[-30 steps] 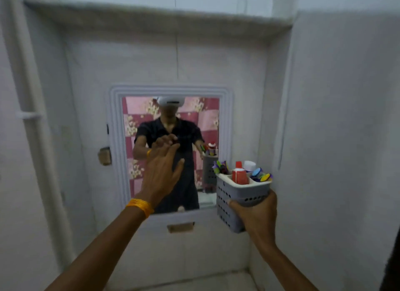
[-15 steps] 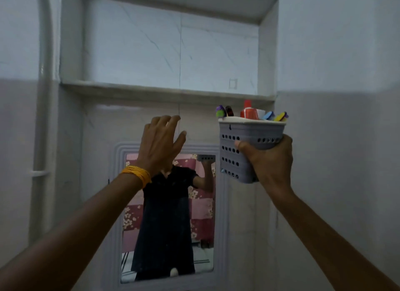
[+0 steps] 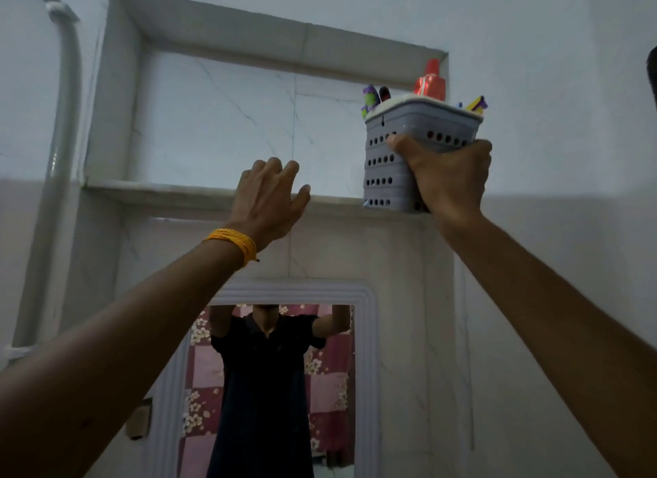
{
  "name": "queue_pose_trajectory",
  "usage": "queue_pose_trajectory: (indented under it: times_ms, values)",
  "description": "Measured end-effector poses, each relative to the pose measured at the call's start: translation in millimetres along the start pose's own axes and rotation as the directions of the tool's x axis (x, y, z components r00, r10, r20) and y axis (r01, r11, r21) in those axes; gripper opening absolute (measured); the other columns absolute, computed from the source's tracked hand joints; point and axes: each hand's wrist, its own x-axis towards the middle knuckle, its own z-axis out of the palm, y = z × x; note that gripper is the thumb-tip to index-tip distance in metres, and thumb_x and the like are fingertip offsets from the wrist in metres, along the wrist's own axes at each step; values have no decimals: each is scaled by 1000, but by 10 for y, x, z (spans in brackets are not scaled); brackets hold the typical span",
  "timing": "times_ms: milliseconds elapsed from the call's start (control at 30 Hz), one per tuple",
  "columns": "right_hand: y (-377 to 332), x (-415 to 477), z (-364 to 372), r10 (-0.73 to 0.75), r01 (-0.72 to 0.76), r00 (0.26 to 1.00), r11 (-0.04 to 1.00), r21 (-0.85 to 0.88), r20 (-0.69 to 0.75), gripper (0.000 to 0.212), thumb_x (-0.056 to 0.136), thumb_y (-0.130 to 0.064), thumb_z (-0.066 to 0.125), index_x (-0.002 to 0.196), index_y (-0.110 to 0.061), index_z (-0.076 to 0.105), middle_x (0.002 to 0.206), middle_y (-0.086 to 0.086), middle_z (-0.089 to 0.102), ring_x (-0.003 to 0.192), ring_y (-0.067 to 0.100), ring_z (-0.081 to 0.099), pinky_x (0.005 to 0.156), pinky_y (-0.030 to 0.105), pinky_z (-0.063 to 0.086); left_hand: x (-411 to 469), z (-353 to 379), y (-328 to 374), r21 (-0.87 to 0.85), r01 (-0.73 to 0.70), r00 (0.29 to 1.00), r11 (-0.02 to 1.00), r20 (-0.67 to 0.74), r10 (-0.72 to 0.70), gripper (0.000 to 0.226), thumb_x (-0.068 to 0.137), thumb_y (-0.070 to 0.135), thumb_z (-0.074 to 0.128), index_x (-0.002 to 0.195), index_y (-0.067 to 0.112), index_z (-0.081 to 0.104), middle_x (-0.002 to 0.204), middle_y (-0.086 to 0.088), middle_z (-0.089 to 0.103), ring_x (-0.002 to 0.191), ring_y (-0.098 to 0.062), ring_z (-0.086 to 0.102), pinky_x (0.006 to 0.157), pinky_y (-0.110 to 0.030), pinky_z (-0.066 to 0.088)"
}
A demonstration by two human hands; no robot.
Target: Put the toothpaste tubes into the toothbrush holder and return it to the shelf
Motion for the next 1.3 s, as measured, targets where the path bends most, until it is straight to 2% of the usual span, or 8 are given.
queue_pose_trajectory:
  times_ms: [200, 333, 567, 733, 967, 1067, 1167, 1300]
  values:
    - [-88, 448, 368, 10, -10, 1000, 995, -101, 0, 113, 58, -68, 85, 142, -7, 40, 139, 9, 50, 128, 31, 56, 99, 50, 56, 291, 98, -178, 79, 96, 928, 992, 354, -118, 72, 95, 70, 22, 96, 14, 68, 97, -10, 68, 90, -30, 60, 74, -35, 41]
    - [77, 571, 609, 57, -51, 998, 983, -177, 30, 117, 62, -68, 85, 147, -6, 36, 145, 11, 47, 133, 33, 52, 96, 44, 53, 346, 132, -211, 123, 48, 896, 991, 433, -97, 87, 84, 84, 13, 85, 14, 65, 84, -5, 65, 81, -25, 58, 75, -35, 35]
    - [318, 659, 903, 101, -80, 993, 952, -296, 58, 116, 64, -70, 83, 148, -7, 34, 147, 13, 44, 136, 36, 48, 100, 51, 49, 354, 212, -247, 140, 4, 914, 990, 401, -61, 87, 81, 87, 13, 84, 18, 66, 85, -4, 66, 85, -26, 60, 78, -36, 36]
    - [429, 662, 995, 90, -67, 994, 942, -328, 57, 123, 64, -77, 80, 153, -8, 28, 152, 13, 41, 136, 40, 49, 103, 55, 47, 349, 229, -253, 131, -1, 921, 991, 386, -50, 78, 82, 86, 12, 70, 22, 56, 78, -3, 62, 83, -26, 58, 78, -36, 37]
    - [534, 534, 855, 67, -10, 985, 943, -333, 159, 134, 64, -78, 81, 159, -9, 15, 153, 16, 36, 139, 40, 47, 107, 51, 48, 202, 264, -212, 142, -37, 981, 989, 191, 9, 77, 87, 79, 19, 78, 16, 61, 69, -4, 62, 70, -26, 59, 75, -36, 41]
    - [645, 309, 740, -13, 84, 984, 914, -397, 178, 140, 64, -75, 84, 162, -10, 9, 156, 20, 31, 140, 42, 42, 106, 53, 50, 57, 258, -241, 119, -83, 991, 989, 113, 70, 66, 94, 70, 28, 95, 16, 65, 84, -7, 68, 82, -30, 62, 85, -42, 41]
    - [714, 2, 614, -114, 190, 977, 847, -496, 178, 138, 66, -75, 82, 164, -13, 7, 161, 22, 23, 146, 44, 31, 113, 61, 39, -162, 238, -277, 20, -94, 995, 995, 47, 93, 50, 97, 56, 43, 119, 15, 60, 105, -11, 68, 99, -31, 59, 94, -45, 40]
    - [747, -494, 426, -192, 263, 963, 821, -506, 189, 107, 85, -69, 68, 164, -20, 16, 165, 20, 20, 151, 41, 26, 116, 62, 32, -477, 66, -270, -49, -115, 993, 992, -15, 115, 47, 95, 39, 52, 132, 10, 53, 127, -14, 61, 119, -33, 54, 107, -45, 39]
